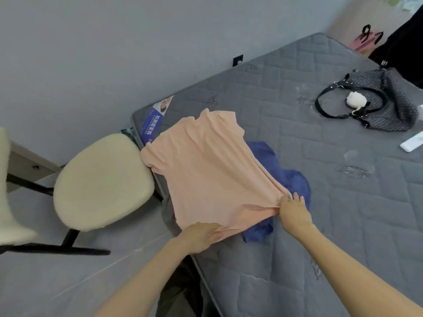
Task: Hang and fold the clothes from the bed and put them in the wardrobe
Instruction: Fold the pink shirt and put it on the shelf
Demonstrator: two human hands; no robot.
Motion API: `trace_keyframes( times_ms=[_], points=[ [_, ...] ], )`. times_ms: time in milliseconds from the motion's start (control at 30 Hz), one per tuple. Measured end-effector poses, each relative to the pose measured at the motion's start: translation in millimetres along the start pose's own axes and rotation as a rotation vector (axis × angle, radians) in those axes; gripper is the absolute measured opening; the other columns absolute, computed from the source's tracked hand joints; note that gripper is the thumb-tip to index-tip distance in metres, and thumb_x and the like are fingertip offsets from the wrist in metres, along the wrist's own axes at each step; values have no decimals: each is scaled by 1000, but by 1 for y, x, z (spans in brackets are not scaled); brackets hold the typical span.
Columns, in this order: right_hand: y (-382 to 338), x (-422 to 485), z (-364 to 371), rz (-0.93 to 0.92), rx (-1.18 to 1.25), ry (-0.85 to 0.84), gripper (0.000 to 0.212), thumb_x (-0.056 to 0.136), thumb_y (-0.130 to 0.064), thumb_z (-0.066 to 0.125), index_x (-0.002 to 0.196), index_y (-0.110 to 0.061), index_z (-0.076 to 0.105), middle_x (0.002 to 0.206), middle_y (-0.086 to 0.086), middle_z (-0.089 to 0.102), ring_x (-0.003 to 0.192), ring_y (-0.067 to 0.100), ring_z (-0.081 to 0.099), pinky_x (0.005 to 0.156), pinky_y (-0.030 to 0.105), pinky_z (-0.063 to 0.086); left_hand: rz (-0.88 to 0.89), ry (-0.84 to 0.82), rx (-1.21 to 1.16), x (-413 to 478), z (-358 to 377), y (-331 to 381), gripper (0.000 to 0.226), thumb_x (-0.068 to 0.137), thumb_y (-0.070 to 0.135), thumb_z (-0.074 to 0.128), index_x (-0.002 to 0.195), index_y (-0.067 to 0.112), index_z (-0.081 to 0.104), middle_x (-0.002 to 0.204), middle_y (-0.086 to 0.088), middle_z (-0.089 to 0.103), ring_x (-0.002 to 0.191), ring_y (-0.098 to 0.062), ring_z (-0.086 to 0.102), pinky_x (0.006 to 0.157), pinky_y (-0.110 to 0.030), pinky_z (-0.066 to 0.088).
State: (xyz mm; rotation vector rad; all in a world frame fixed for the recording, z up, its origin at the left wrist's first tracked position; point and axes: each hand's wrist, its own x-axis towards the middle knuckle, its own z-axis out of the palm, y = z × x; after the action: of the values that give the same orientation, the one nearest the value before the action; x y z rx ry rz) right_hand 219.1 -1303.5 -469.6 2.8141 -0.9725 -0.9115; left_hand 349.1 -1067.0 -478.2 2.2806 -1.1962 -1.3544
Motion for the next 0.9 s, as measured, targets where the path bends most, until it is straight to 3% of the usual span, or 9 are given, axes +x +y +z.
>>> trace_keyframes(
  times_ms=[100, 233, 333, 400, 600, 700, 767, 900],
  points=[
    [22, -23, 32, 82, 56, -152, 41, 93, -7, 41, 134, -6, 35, 144, 15, 39, 141, 37, 25, 118, 48, 13, 38, -165, -10, 7, 51, 18, 44, 101, 45, 31, 139, 25, 44, 140, 1, 49, 126, -21, 46, 90, -21, 33],
    [41, -44, 62, 107, 144, -344, 50, 94, -10, 41, 141, -25, 31, 142, 6, 42, 136, 33, 32, 114, 55, 18, -35, -329, -44, 13, 93, 29, 53, 100, 53, 26, 143, 27, 40, 146, 3, 43, 131, -19, 41, 99, -23, 29],
    [38, -50, 64, 86, 265, -308, 54, 91, -6, 37, 142, -24, 33, 135, 6, 49, 123, 29, 47, 104, 45, 39, -40, -210, -53, 13, 90, 25, 49, 101, 47, 30, 145, 25, 37, 145, 0, 44, 129, -18, 42, 104, -23, 30],
    [28, -49, 57, 88, 388, -268, 54, 91, -6, 37, 142, -23, 34, 136, 7, 49, 120, 29, 50, 98, 41, 43, -56, -120, -82, 10, 75, 15, 48, 102, 41, 34, 148, 29, 30, 139, -6, 48, 123, -19, 47, 97, -22, 34],
    [-34, -28, 15, -15, 664, -120, 45, 92, -7, 41, 134, -20, 45, 133, 8, 50, 115, 27, 52, 92, 37, 47, -188, 232, -237, -2, 5, -40, 46, 100, 26, 42, 145, 25, 31, 107, -2, 56, 88, -19, 59, 74, -28, 46],
    [-77, -10, -11, -95, 744, -68, 42, 92, -8, 42, 131, -20, 49, 135, 6, 50, 121, 25, 49, 95, 36, 44, -247, 350, -334, -7, -35, -80, 45, 100, 24, 43, 144, 21, 33, 106, 2, 57, 95, -14, 54, 71, -20, 41],
    [-108, 6, -27, -149, 800, -42, 39, 93, -9, 43, 130, -19, 51, 135, 6, 50, 122, 23, 48, 96, 34, 43, -284, 418, -389, -7, -63, -108, 46, 99, 22, 44, 144, 21, 32, 105, 3, 56, 103, -16, 53, 75, -23, 41],
    [-177, 45, -53, -224, 910, -14, 36, 95, -10, 43, 128, -17, 54, 135, 6, 52, 118, 22, 52, 95, 29, 41, -330, 510, -406, 8, -115, -166, 49, 99, 21, 44, 145, 23, 28, 115, -4, 54, 99, -17, 51, 76, -27, 36]
  ],
)
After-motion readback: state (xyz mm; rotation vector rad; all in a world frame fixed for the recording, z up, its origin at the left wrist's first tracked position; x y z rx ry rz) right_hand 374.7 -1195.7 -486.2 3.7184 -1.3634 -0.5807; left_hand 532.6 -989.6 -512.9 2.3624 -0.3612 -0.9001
